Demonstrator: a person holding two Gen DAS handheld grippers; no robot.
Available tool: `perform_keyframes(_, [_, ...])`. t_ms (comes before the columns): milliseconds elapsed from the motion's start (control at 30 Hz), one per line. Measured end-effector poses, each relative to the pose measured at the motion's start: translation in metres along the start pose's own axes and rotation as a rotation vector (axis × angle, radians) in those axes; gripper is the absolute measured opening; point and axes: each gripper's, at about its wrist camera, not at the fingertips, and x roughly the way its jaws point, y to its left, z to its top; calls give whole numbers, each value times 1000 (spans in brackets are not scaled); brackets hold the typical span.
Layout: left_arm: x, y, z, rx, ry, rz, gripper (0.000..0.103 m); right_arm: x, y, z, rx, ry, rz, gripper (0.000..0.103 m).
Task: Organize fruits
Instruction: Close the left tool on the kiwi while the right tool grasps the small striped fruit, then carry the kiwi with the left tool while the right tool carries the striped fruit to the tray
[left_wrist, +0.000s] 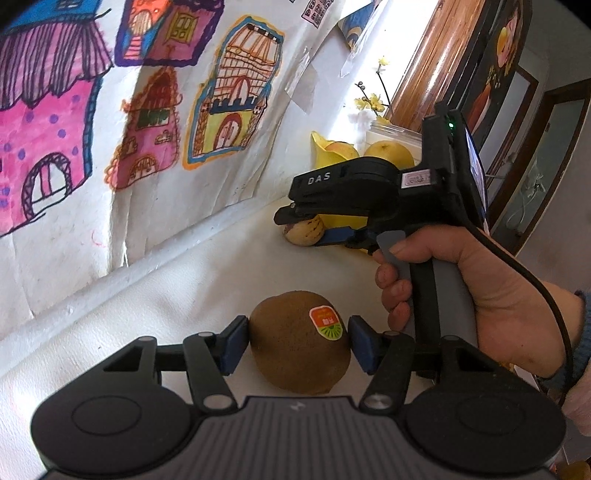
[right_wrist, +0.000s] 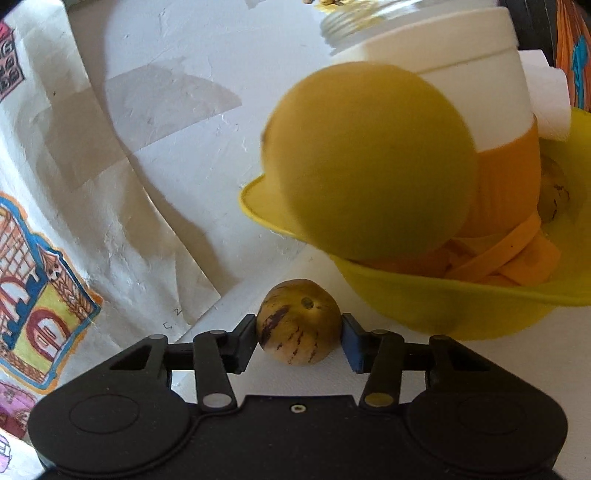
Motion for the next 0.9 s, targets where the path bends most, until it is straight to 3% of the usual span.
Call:
perform_keyframes(267, [-1, 1, -1, 22, 0, -8, 63, -9, -12, -6, 2, 16, 23, 49])
perform_keyframes(367, [5, 4, -1, -25, 35, -45, 62, -14, -10, -13, -7, 29, 36, 49])
perform_keyframes(900, [-3, -1, -6, 22, 36, -42, 59, -43, -4, -34, -25, 32, 59, 49])
